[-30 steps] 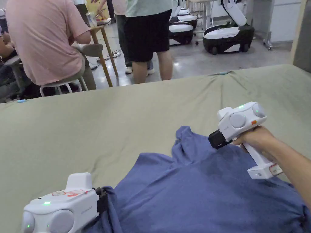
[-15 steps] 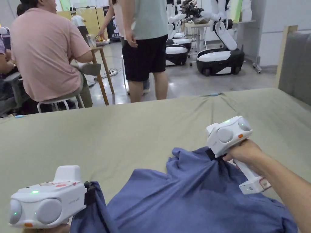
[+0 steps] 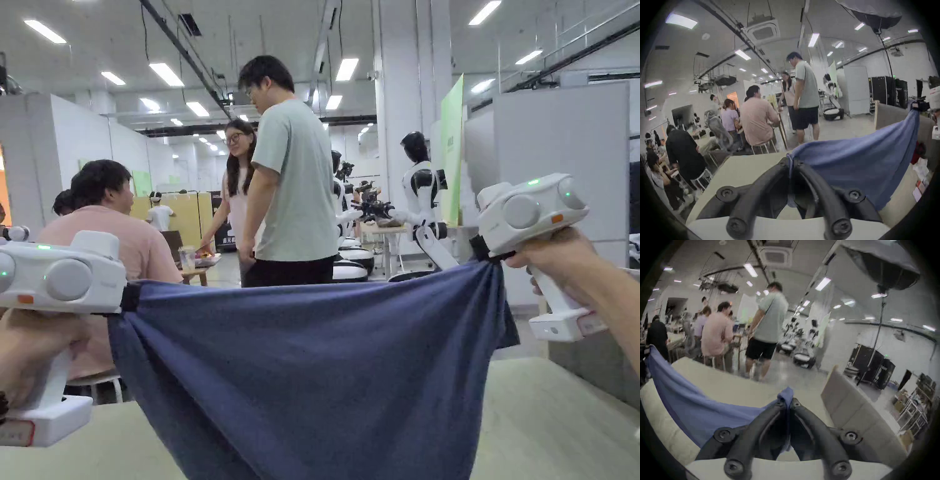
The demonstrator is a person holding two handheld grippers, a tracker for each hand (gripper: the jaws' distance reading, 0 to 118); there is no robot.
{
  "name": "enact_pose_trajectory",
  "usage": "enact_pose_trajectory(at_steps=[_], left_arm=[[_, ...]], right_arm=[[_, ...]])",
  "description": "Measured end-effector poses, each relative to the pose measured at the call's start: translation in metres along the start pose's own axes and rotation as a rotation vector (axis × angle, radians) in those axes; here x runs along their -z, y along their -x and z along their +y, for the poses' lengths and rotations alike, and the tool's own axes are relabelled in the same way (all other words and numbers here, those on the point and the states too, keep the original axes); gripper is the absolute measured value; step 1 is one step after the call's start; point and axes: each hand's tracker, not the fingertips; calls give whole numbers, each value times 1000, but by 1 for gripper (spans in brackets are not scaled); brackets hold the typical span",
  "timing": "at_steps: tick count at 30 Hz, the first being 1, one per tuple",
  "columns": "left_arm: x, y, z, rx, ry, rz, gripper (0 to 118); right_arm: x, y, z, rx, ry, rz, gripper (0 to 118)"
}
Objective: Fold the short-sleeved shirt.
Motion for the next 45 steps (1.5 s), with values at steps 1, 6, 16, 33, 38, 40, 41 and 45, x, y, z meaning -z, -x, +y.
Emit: enact_pose_trajectory(at_steps=[1,6,16,33,38,40,41,45], left_arm=[[1,6,16,-24,-2,1,3],[-6,19,66,-127,-94,9,3],[5,18,37,-149,-132,25,3],[4,-10,-151,-222,72,-115,3],[-70,-9,-227,-211,113,-191,3],[-101,-8,-262,-197,129,-189,3],[-116,-9,-279,-200,139,-193,3],[-167,-16,-341,-227,188,-224,3]], right_arm=[[-11,-1,12,-20,-23,-36,2],[-39,-2,52,33,-140,-83,2],[-32,7,38,68,-191,-85,3],[0,23,-157,41,12,61,3],[-64,32,-239,37,71,85,3],[-92,34,-277,65,102,92,3],[-116,42,-293,66,108,90,3],[-184,59,-363,52,166,120,3]])
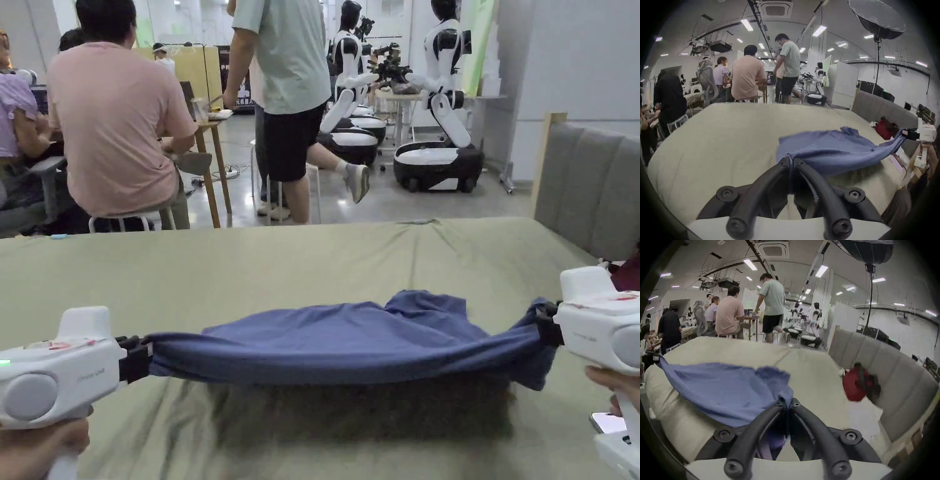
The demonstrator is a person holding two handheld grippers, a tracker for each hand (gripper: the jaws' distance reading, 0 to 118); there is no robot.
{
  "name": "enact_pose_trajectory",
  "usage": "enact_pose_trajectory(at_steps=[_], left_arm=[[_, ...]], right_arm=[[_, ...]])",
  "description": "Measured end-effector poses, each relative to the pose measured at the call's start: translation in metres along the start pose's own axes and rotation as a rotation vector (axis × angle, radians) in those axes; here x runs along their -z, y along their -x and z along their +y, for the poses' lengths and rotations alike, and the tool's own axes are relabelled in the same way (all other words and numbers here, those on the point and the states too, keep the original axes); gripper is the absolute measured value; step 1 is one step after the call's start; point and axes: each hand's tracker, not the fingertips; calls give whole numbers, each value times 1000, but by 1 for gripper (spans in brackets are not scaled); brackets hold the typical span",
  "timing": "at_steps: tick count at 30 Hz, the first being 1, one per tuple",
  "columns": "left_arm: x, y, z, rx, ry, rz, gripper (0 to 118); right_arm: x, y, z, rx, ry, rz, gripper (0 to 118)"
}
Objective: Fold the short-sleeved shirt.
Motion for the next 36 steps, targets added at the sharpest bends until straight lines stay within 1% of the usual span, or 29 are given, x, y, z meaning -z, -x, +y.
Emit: enact_pose_trajectory(at_steps=[3,4,6,7,8,9,10,11,15,18,20,21,22,23,24,25,26,27,28,30,31,32,34,35,36], left_arm=[[-10,-5,-43,48,54,32,3],[-10,-5,-56,64,77,34,3],[-8,-5,-77,44,137,41,3],[-5,-4,-86,38,164,42,3],[-3,-4,-93,35,178,46,3],[1,-4,-99,35,195,62,3],[3,-6,-104,36,213,73,3],[6,-5,-108,38,226,75,3],[17,-3,-118,9,277,87,3],[19,-5,-118,-24,286,94,3],[19,-7,-114,-35,286,104,9],[18,-8,-113,-30,287,112,19],[15,-11,-111,-19,286,126,42],[14,-13,-109,3,293,133,65],[13,-14,-107,28,298,135,85],[11,-16,-104,43,295,139,108],[7,-17,-102,53,285,145,114],[2,-19,-98,66,253,142,114],[-5,-21,-93,71,205,129,114],[-15,-24,-84,53,154,124,114],[-19,-26,-80,49,152,124,112],[-23,-27,-75,42,140,125,102],[-32,-29,-69,30,113,125,88],[-36,-29,-67,25,101,123,70],[-38,-29,-65,26,98,127,33]], right_arm=[[-15,10,-53,-26,95,14,3],[-6,3,-71,-6,140,20,3],[0,4,-97,22,221,68,3],[4,6,-107,27,262,70,3],[7,6,-114,20,302,68,3],[11,8,-122,-5,333,81,3],[16,11,-126,-28,353,83,4],[20,13,-130,-26,364,79,4],[34,11,-134,35,428,85,5],[38,9,-132,38,439,79,5],[34,11,-129,12,446,72,9],[32,12,-128,1,442,69,15],[30,14,-127,-23,433,44,35],[26,15,-124,-49,424,-5,59],[24,14,-123,-52,414,-37,85],[20,12,-121,-34,407,-37,114],[15,10,-120,-9,390,-18,118],[10,9,-117,30,366,21,118],[3,9,-113,52,335,50,115],[-4,10,-107,57,333,35,114],[-7,12,-105,51,326,22,110],[-14,14,-102,47,314,9,99],[-22,15,-97,58,290,18,87],[-24,14,-95,70,283,31,70],[-27,16,-94,92,279,43,40]])
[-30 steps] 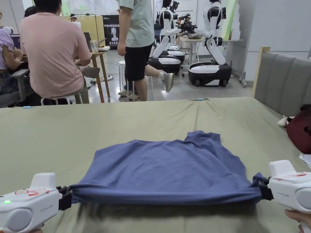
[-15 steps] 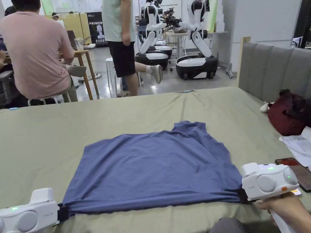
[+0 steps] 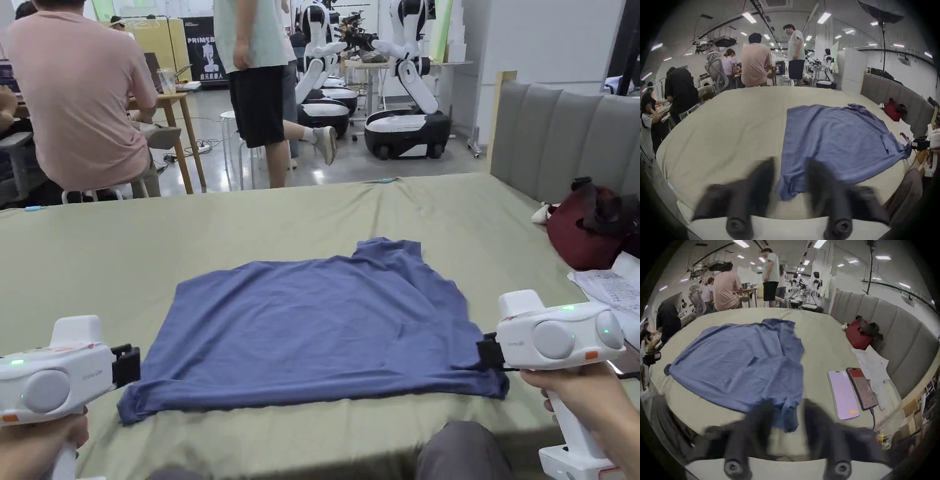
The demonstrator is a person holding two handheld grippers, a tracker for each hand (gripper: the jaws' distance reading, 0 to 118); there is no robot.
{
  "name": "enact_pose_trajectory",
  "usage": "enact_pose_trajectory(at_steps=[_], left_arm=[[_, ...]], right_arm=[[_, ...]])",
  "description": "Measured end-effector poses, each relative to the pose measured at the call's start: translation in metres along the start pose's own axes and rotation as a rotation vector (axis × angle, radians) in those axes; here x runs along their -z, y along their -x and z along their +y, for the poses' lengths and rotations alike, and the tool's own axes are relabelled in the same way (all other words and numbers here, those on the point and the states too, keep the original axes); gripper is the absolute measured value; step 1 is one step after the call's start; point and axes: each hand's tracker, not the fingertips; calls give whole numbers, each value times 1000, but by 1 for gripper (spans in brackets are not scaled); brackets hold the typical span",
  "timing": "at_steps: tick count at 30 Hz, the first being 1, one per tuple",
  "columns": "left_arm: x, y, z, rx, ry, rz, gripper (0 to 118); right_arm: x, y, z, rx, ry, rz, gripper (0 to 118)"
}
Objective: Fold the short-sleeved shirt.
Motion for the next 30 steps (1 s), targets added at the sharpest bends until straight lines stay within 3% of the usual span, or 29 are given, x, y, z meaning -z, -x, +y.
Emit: enact_pose_trajectory(at_steps=[1,2,6,7,10,11,13,21,23,25,30], left_arm=[[-1,0,1,2,0,16,0],[0,2,2,1,4,56,0],[4,14,3,-21,25,42,0],[8,16,1,-21,34,45,16],[23,21,-9,5,117,79,95],[29,23,-13,9,129,76,101],[35,28,-20,15,141,74,95],[51,33,-38,-44,187,43,93],[54,30,-39,-48,191,26,73],[55,25,-39,-30,190,23,26],[69,23,-40,-19,207,-14,16]], right_arm=[[-1,0,0,11,-1,13,5],[-3,1,0,13,-14,22,1],[-8,4,0,9,-33,31,0],[-8,5,0,14,-34,32,0],[-8,7,-1,24,-38,42,0],[-8,8,-1,24,-34,47,0],[-7,9,-1,23,-31,52,0],[-5,8,-3,15,-5,51,0],[-5,7,-3,11,-2,43,0],[-4,4,-3,15,0,37,0],[-2,-1,-5,26,10,38,0]])
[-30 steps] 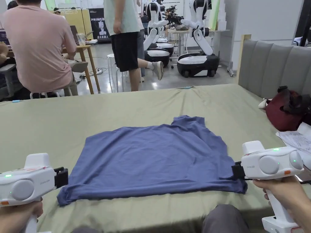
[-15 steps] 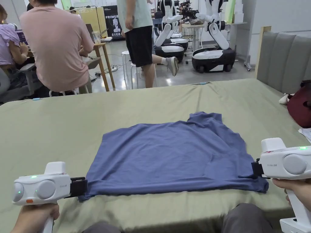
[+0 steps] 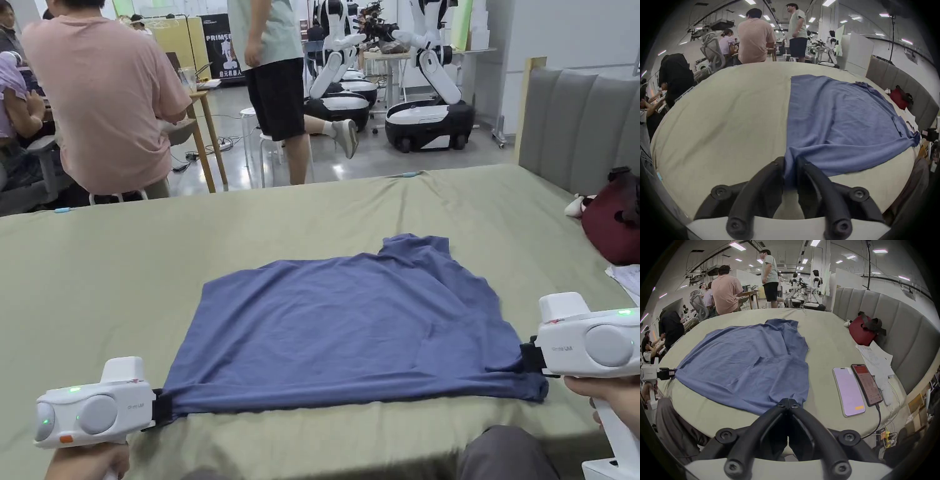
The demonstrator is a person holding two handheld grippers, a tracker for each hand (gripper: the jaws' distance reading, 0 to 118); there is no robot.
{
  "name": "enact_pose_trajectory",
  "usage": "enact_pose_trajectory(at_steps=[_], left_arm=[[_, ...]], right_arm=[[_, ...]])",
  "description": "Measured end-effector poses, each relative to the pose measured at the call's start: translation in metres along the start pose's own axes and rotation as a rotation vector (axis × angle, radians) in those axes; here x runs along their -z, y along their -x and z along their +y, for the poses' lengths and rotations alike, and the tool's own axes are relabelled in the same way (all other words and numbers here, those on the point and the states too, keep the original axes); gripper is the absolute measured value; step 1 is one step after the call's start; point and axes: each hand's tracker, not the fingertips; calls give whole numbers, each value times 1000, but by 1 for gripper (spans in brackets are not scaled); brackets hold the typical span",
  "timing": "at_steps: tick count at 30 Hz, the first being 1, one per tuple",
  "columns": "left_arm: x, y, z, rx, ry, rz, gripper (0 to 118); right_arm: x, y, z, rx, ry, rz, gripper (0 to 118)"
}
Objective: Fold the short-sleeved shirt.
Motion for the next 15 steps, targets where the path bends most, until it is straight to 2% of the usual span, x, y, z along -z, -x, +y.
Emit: enact_pose_trajectory(at_steps=[2,7,8,9,10,11,12,15], left_arm=[[1,2,2,6,-8,-17,6],[-7,5,5,-11,-44,-27,4],[-10,3,5,-12,-46,-29,4],[-11,2,6,-13,-47,-30,4],[-11,1,7,-11,-47,-29,4],[-11,0,7,-7,-48,-28,4],[-12,-2,7,0,-51,-25,4],[-12,-4,7,2,-52,-22,4]], right_arm=[[0,0,-1,-4,5,-1,0],[2,-4,-1,-3,10,-7,1],[3,-6,-1,1,7,-6,7],[3,-7,-1,10,-6,-9,25],[4,-5,-1,21,-24,-9,72],[7,-5,0,22,-22,-10,104],[13,-6,0,22,-14,-15,118],[24,-13,2,0,18,-2,100]])
